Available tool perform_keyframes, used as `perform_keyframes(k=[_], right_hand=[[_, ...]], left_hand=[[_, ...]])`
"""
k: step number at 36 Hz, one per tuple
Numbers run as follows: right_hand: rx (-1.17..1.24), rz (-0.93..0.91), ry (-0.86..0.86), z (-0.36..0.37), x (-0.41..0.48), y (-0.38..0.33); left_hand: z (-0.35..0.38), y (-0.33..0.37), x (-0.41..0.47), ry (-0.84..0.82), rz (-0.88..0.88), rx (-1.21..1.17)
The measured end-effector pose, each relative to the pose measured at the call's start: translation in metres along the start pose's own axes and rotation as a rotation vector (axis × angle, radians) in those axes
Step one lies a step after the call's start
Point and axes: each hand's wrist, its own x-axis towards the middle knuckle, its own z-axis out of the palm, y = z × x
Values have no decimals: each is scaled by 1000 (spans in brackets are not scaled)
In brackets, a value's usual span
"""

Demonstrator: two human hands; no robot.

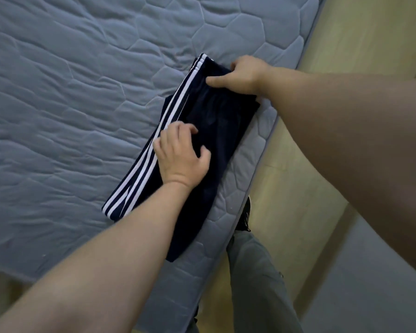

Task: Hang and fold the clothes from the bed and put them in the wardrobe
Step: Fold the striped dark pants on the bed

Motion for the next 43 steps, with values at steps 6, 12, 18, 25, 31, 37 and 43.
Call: perform_keyframes(k=[6,12,18,25,31,37,43], right_hand=[[-36,40,-70,5,-4,-22],[89,22,-29,9,-20,-27],[180,-50,44,14,-40,-24],[-19,-140,251,39,-59,-31],[-397,46,578,63,-59,-30],[-365,-140,587,168,-119,-60],[165,112,379,296,-206,-50]], left_hand=[[19,-21,-49,-298,-289,75],[31,-22,-26,-391,-336,76],[31,-34,-7,-463,-253,189],[1,-63,-34,-200,-124,-63],[-25,-120,-105,236,-763,-112],[-32,-194,-152,143,-1454,-660],[-40,-205,-173,-236,-1493,-1210]])
